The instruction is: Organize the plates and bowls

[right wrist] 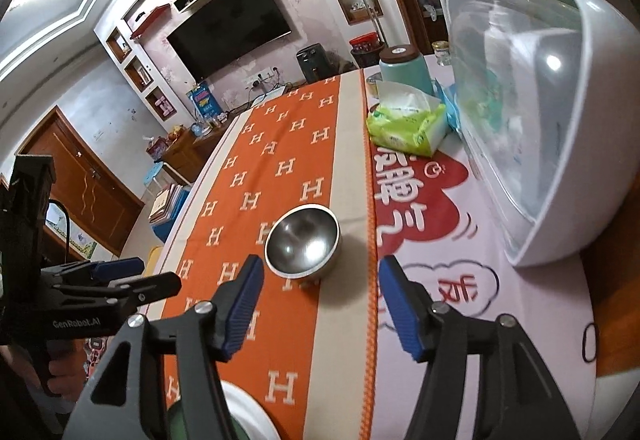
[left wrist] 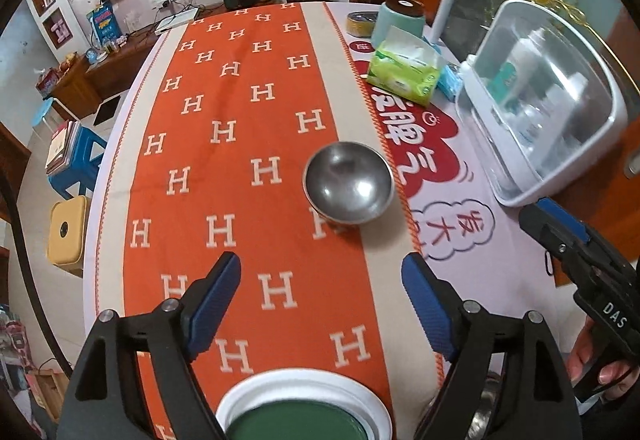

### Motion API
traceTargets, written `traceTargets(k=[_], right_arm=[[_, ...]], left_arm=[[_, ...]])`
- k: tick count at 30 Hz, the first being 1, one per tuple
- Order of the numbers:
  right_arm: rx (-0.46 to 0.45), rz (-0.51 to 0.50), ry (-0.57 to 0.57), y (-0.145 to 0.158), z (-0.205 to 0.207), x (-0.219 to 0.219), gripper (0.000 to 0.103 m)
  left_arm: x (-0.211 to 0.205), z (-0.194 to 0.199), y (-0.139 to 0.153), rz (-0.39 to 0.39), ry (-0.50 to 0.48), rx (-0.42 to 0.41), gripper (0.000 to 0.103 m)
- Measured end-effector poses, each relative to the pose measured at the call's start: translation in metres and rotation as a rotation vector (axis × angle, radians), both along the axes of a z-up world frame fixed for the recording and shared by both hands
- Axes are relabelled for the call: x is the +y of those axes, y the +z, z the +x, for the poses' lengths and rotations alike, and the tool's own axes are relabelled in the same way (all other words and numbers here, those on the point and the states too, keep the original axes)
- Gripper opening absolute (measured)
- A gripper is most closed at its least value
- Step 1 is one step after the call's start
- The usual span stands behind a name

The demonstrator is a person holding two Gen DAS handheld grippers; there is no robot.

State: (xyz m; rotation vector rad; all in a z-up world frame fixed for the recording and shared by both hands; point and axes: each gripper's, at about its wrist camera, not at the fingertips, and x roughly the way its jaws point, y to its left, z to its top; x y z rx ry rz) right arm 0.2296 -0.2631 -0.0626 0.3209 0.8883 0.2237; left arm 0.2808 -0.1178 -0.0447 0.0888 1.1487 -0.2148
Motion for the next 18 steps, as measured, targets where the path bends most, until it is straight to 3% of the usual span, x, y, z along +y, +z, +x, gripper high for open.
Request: traceTargets(k=[5, 9, 18], right_arm=[[-0.011, -0.038, 0.006, -0.008, 0.024, 0.016, 0.06], [-0.006, -0.065, 0.017, -0.019, 0.033, 0.03, 0.06], [0.003, -0.077, -0.001, -0.056, 0.043, 0.042, 0.06]], left_arm=[[0.005, 0.027, -0.018, -0.017, 0.032, 0.022, 0.084], [0.012, 0.047, -0.041, -0.071, 0.061, 0.076, 0.084], [0.016, 0.076, -0.086, -0.152, 0.104, 0.106, 0.084]])
